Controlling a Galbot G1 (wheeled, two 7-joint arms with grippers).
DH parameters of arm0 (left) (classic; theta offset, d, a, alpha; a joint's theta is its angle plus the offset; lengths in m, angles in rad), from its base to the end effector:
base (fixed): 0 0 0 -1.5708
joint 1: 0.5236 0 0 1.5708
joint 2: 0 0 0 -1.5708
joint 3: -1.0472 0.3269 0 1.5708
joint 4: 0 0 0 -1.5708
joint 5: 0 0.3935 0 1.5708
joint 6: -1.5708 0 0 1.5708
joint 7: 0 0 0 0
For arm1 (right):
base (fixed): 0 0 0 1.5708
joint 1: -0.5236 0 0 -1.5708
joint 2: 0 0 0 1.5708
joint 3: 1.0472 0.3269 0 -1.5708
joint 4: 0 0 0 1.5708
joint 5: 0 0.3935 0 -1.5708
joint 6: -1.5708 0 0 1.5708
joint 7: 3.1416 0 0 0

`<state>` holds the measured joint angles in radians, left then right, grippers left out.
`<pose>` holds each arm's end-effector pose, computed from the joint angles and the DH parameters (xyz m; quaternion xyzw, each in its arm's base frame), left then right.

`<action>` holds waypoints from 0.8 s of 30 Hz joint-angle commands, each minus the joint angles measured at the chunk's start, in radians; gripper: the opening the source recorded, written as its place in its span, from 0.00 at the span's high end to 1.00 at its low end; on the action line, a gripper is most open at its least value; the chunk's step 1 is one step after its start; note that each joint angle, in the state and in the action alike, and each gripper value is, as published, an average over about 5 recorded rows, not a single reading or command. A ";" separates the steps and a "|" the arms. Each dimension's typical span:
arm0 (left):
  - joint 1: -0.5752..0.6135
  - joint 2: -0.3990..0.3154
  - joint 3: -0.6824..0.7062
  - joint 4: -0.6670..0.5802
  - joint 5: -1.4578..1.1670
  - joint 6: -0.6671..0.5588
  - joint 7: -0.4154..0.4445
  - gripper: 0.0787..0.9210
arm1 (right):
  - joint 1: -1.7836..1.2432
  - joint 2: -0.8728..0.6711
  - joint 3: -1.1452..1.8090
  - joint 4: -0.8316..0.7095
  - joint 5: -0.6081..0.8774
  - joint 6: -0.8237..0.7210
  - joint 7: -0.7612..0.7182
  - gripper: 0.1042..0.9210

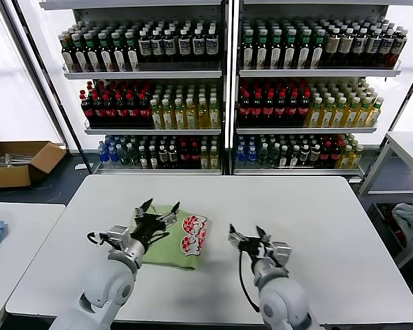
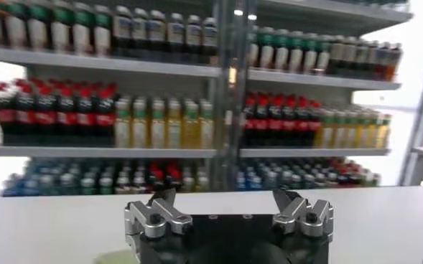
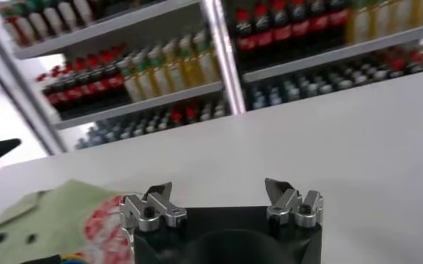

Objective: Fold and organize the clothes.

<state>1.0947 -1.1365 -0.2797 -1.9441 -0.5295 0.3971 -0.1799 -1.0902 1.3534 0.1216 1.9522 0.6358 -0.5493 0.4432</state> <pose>0.3455 -0.0031 -0.2203 -0.1122 -0.9870 0.0247 0.1121 0.3269 0.1006 -0.2213 0.0972 -0.9632 -0.1199 0.2200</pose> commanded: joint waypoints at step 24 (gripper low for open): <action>0.074 0.007 -0.144 0.013 0.070 0.002 -0.052 0.12 | 0.156 0.121 -0.206 -0.272 0.136 -0.029 0.104 0.37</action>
<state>1.1622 -1.1319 -0.4091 -1.9361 -0.4668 0.3994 -0.2258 -0.9228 1.4473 -0.0693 1.7083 0.7724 -0.5722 0.5325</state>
